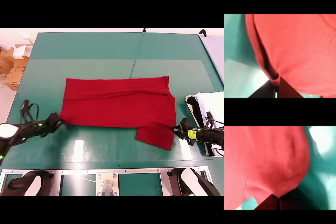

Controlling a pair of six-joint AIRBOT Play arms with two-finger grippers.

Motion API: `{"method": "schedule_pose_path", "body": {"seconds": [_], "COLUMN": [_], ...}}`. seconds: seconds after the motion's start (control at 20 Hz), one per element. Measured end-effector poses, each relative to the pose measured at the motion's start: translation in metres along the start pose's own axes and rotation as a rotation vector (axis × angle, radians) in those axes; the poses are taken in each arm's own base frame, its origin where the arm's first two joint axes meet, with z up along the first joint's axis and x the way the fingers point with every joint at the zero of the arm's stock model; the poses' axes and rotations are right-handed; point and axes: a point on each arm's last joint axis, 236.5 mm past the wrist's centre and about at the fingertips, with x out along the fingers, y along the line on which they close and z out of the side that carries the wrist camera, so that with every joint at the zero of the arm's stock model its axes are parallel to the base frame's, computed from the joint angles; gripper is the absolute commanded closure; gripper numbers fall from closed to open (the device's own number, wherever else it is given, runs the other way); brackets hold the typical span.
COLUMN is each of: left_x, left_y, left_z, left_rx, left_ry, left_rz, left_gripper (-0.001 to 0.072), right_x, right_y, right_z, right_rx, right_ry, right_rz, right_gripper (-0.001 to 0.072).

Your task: Fold the shirts.

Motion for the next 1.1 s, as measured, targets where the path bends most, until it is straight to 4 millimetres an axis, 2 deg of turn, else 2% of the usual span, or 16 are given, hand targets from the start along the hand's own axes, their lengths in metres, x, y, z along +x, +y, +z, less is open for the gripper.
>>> {"method": "schedule_pose_path", "body": {"seconds": [0.15, 0.25, 0.4, 0.6, 0.7, 0.8, 0.9, 1.0, 1.05, 1.1], "left_x": [-0.027, -0.041, -0.055, -0.056, -0.048, -0.026, 0.004, 0.036, 0.051, 0.066], "left_y": [0.005, 0.001, -0.013, -0.044, -0.06, -0.075, -0.084, -0.083, -0.081, -0.078], "left_z": [-0.004, 0.001, 0.019, 0.056, 0.077, 0.099, 0.117, 0.135, 0.143, 0.152], "left_rx": [0.077, 0.111, 0.14, 0.154, 0.169, 0.19, 0.195, 0.183, 0.175, 0.166], "left_ry": [0.02, 0.012, -0.023, -0.053, -0.052, -0.03, 0.008, 0.039, 0.05, 0.054], "left_rz": [0.078, 0.105, 0.108, 0.063, 0.045, 0.035, 0.036, 0.051, 0.059, 0.065], "left_gripper": [0.0682, 0.0682, 0.0682, 0.0682, 0.0682, 0.0681, 0.0681, 0.0681, 0.0679, 0.0678], "right_x": [-0.023, -0.037, -0.05, -0.058, -0.052, -0.036, -0.01, 0.021, 0.037, 0.052], "right_y": [0.009, 0.022, 0.055, 0.111, 0.137, 0.157, 0.17, 0.175, 0.175, 0.175], "right_z": [-0.001, 0.003, 0.016, 0.051, 0.073, 0.095, 0.114, 0.133, 0.143, 0.153], "right_rx": [-0.039, -0.07, -0.125, -0.195, -0.224, -0.244, -0.252, -0.245, -0.237, -0.231], "right_ry": [-0.045, -0.08, -0.117, -0.145, -0.135, -0.113, -0.076, -0.04, -0.023, -0.013], "right_rz": [-0.029, -0.029, 0.02, 0.092, 0.11, 0.115, 0.109, 0.098, 0.089, 0.083], "right_gripper": [0.0694, 0.0694, 0.0694, 0.0694, 0.0693, 0.0693, 0.0693, 0.0692, 0.067, 0.0515]}}
